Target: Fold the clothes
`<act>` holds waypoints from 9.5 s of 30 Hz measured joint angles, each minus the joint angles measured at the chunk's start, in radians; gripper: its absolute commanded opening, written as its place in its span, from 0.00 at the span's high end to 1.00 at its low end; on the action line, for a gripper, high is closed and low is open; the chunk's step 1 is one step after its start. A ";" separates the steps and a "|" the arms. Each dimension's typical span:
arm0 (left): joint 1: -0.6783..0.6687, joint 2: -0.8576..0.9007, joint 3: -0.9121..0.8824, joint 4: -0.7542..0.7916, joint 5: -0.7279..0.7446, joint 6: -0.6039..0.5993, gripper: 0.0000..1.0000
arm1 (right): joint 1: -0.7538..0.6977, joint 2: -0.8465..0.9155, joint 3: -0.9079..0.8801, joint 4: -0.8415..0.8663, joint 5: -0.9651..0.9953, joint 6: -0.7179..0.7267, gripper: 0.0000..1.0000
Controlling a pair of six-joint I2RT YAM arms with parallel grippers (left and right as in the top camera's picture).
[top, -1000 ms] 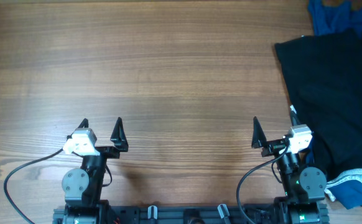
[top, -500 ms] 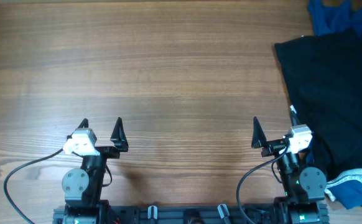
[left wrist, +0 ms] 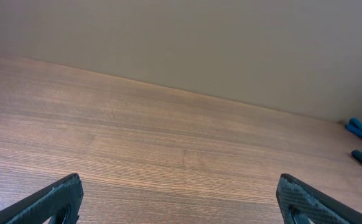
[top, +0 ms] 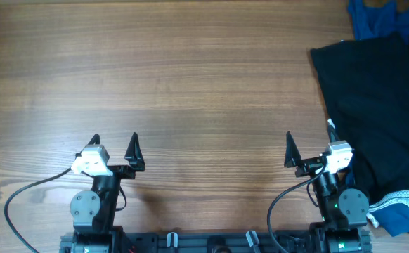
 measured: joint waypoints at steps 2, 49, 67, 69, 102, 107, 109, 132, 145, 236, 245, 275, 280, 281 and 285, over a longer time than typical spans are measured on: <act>0.000 0.000 0.000 0.000 0.000 0.000 0.00 | 0.000 0.000 0.000 0.000 0.000 0.000 0.00; 0.000 0.000 0.000 0.000 0.000 0.000 0.00 | 0.000 0.000 0.000 0.000 0.000 0.000 0.00; 0.000 0.000 0.001 -0.004 0.000 -0.087 0.00 | 0.000 0.004 0.002 -0.028 0.007 0.106 0.00; 0.000 0.005 0.013 -0.027 0.000 -0.092 0.00 | 0.000 0.027 0.019 -0.058 0.008 0.113 0.00; 0.000 0.827 0.608 -0.348 0.027 -0.102 0.00 | -0.108 1.707 0.763 0.080 0.423 -0.058 0.22; 0.000 0.827 0.608 -0.348 0.027 -0.102 0.00 | -0.111 1.754 0.763 0.087 0.457 -0.008 0.31; 0.000 0.827 0.609 -0.348 0.027 -0.102 0.00 | -0.120 1.754 0.763 0.087 0.494 0.016 0.41; 0.000 0.827 0.609 -0.348 0.027 -0.102 0.00 | -0.146 1.558 0.770 -0.122 0.433 -0.023 0.41; 0.000 0.827 0.609 -0.345 0.027 -0.102 0.00 | -0.149 1.784 0.768 0.127 0.424 -0.058 0.54; 0.428 1.374 0.979 -0.972 0.420 -0.234 0.00 | 0.107 1.311 0.982 -0.731 0.048 0.251 0.00; 0.301 1.384 0.661 -1.003 0.412 -0.235 0.00 | 0.107 1.544 0.951 -0.761 -0.325 0.266 0.09; 0.291 1.291 0.652 -0.770 0.571 -0.200 0.96 | 0.029 1.455 0.992 -0.752 -0.247 0.366 0.96; 0.263 1.183 1.180 -0.855 0.633 -0.164 0.96 | -0.083 1.269 1.328 -0.833 -0.328 0.332 0.96; 0.255 1.174 1.306 -0.852 0.647 -0.163 0.96 | -0.104 1.239 1.407 -0.861 -0.345 0.320 0.96; 0.246 1.138 1.665 -0.920 0.686 -0.159 0.96 | -0.169 1.144 1.651 -0.969 -0.363 0.264 0.96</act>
